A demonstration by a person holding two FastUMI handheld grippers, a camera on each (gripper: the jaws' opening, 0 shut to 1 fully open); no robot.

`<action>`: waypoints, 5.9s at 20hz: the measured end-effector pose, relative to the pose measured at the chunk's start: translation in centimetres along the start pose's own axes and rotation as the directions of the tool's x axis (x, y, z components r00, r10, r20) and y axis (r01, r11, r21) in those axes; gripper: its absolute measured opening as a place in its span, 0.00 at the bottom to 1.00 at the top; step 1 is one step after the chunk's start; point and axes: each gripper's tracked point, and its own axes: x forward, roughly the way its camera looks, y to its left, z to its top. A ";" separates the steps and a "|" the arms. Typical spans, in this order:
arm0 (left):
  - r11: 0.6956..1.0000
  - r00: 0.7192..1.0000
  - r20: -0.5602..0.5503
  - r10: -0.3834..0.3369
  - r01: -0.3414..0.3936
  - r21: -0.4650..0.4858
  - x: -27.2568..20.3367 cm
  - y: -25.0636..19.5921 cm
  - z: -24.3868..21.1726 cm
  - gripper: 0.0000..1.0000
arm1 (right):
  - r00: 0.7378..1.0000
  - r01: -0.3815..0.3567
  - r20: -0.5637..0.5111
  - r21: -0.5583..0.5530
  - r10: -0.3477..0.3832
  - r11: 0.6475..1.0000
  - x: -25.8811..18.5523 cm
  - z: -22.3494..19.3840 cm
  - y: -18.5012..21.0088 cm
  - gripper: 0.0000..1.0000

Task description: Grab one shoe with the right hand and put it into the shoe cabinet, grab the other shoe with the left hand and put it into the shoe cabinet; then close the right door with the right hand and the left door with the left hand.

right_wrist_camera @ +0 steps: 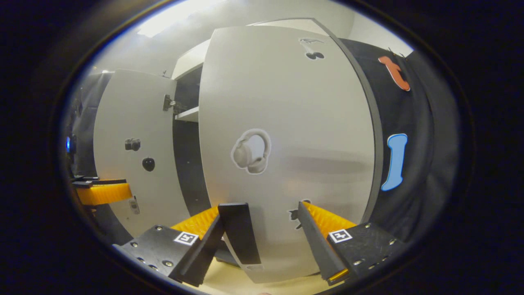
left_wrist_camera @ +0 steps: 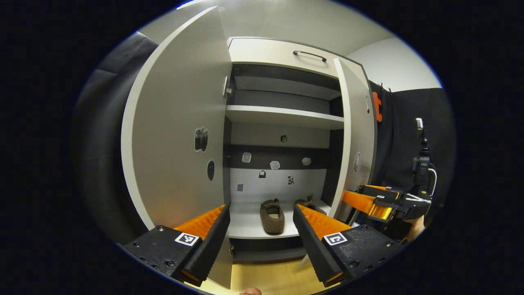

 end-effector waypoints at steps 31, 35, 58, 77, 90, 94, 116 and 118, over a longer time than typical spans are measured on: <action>0.989 0.985 0.088 0.145 -0.142 -0.048 -10.7 8.3 2.5 0.92 | 0.978 0.205 0.052 -0.050 -0.202 0.978 3.4 -0.7 0.2 1.00; 0.978 0.973 0.100 0.206 -0.202 -0.051 -11.6 10.9 3.0 0.92 | 0.975 0.217 0.057 -0.055 -0.213 0.975 3.5 -0.8 0.2 1.00; 0.993 0.994 0.057 0.090 -0.086 -0.078 -3.9 15.2 0.0 0.93 | 0.976 0.204 0.078 -0.005 -0.203 0.979 -1.9 0.9 -0.1 1.00; 0.984 0.983 0.060 -0.173 0.175 -0.024 4.3 6.3 0.0 0.92 | 0.933 0.353 0.060 0.037 -0.354 0.935 -8.6 0.9 -7.9 1.00; 0.984 0.982 0.075 -0.176 0.176 0.008 11.1 2.2 -0.7 1.00 | 0.878 0.470 0.062 0.065 -0.474 0.880 -13.1 1.3 -14.8 0.97; 0.983 0.981 0.066 -0.181 0.182 -0.009 12.3 1.6 -0.8 1.00 | 0.864 0.492 0.068 0.086 -0.498 0.866 -14.2 1.6 -16.3 1.00; 0.990 0.987 0.065 -0.144 0.144 0.004 19.6 -0.8 -0.8 1.00 | 0.878 0.466 0.101 0.035 -0.467 0.884 -15.5 3.6 -17.2 1.00; 0.992 0.990 0.067 -0.125 0.124 0.010 20.1 -0.7 -0.9 1.00 | 0.886 0.451 0.105 0.034 -0.452 0.892 -15.2 3.8 -16.8 1.00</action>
